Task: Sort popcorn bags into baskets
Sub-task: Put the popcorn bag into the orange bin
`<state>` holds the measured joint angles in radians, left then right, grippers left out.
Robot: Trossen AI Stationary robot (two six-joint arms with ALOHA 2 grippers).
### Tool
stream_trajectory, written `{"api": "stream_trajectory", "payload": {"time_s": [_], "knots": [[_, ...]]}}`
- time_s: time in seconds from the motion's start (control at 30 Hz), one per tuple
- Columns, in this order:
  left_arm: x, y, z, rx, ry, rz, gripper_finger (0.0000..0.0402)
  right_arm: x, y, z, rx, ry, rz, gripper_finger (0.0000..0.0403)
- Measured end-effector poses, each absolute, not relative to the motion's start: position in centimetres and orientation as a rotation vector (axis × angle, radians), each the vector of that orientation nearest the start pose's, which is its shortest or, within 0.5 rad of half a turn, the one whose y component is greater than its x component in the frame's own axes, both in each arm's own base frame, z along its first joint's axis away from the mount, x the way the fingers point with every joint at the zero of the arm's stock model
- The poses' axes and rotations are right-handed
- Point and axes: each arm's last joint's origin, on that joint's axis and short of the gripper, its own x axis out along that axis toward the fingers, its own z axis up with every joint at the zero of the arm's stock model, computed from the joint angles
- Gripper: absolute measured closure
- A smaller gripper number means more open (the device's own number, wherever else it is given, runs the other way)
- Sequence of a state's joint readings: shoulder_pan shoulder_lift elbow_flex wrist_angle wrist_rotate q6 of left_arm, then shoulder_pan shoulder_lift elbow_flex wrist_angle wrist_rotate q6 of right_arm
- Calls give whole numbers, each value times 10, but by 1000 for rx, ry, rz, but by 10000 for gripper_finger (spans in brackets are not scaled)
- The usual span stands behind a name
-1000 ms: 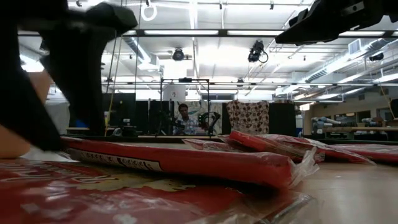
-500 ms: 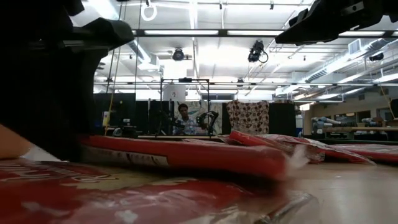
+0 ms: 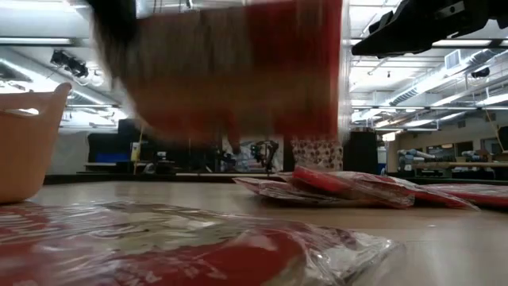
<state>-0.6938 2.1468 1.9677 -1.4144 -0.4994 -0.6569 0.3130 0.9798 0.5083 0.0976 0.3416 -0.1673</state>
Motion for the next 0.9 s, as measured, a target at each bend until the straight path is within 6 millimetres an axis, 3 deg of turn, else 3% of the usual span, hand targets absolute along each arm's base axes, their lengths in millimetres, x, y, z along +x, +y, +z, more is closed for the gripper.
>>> {"api": "stream_trajectory", "payload": {"time_s": [0.17, 0.3, 0.57, 0.73, 0.9], "knots": [[324, -251, 303, 126, 1219, 318, 396, 200, 54, 230, -285, 356, 2, 392], [317, -256, 329, -66, 1202, 275, 397, 200, 55, 230, -286, 355, 3, 390], [291, -273, 342, -300, 1261, 267, 398, 200, 54, 230, -304, 357, 7, 390], [263, -284, 358, -448, 1242, 294, 398, 200, 54, 231, -322, 352, 6, 391], [229, -290, 358, -570, 1248, 402, 398, 201, 53, 232, -325, 344, 4, 391]]}}
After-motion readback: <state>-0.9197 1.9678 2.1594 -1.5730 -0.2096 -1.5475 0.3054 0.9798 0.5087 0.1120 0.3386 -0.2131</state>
